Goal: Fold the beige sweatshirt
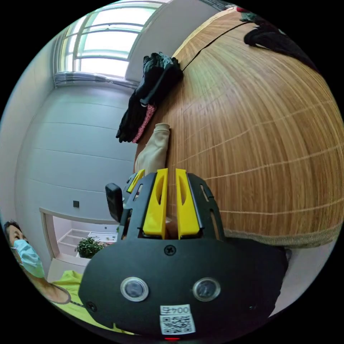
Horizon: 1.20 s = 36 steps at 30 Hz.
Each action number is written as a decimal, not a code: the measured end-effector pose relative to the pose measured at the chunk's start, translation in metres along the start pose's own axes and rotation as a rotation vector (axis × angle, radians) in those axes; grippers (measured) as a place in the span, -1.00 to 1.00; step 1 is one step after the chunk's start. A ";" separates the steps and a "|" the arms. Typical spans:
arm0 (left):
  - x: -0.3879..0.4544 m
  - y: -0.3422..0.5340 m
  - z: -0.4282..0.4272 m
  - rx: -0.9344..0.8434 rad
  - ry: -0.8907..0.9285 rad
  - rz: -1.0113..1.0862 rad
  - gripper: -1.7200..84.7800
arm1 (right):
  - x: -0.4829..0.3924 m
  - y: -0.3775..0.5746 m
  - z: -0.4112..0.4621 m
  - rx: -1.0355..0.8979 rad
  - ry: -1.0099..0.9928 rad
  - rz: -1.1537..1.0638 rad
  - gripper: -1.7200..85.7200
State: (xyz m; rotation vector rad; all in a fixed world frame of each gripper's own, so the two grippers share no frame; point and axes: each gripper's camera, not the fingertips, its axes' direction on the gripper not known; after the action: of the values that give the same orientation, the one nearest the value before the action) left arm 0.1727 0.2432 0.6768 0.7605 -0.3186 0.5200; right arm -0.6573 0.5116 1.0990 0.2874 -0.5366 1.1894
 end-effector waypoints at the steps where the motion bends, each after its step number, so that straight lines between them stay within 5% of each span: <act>1: -0.007 -0.008 0.012 -0.002 0.034 -0.031 -0.50 | 0.010 0.010 -0.009 0.014 -0.010 0.019 -0.86; 5: -0.038 -0.021 0.027 -0.002 0.115 -0.126 -0.52 | 0.031 0.031 -0.025 0.068 -0.176 0.047 -0.96; 11: -0.098 -0.021 0.074 -0.056 0.093 -0.206 -0.54 | 0.038 0.038 -0.006 0.035 -0.141 0.015 -0.98; 24: -0.303 0.125 0.238 -0.104 0.017 -0.324 -0.54 | 0.069 0.051 0.028 0.007 -0.195 0.039 -0.98; 29: -0.327 0.177 0.193 0.052 -0.037 -0.412 -0.59 | 0.081 0.058 0.044 0.006 -0.230 0.030 -0.98; 32: -0.329 0.239 0.125 0.339 0.145 -0.610 -0.62 | 0.082 0.067 0.050 0.035 -0.235 0.005 -0.98; 36: -0.294 0.350 0.117 0.568 0.713 -0.965 -0.68 | 0.084 0.083 0.051 0.100 -0.253 -0.026 -0.98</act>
State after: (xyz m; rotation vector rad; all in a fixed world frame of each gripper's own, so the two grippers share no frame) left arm -0.2746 0.2745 0.8236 1.1020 0.8725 -0.0822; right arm -0.7241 0.5835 1.1820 0.5329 -0.6919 1.1636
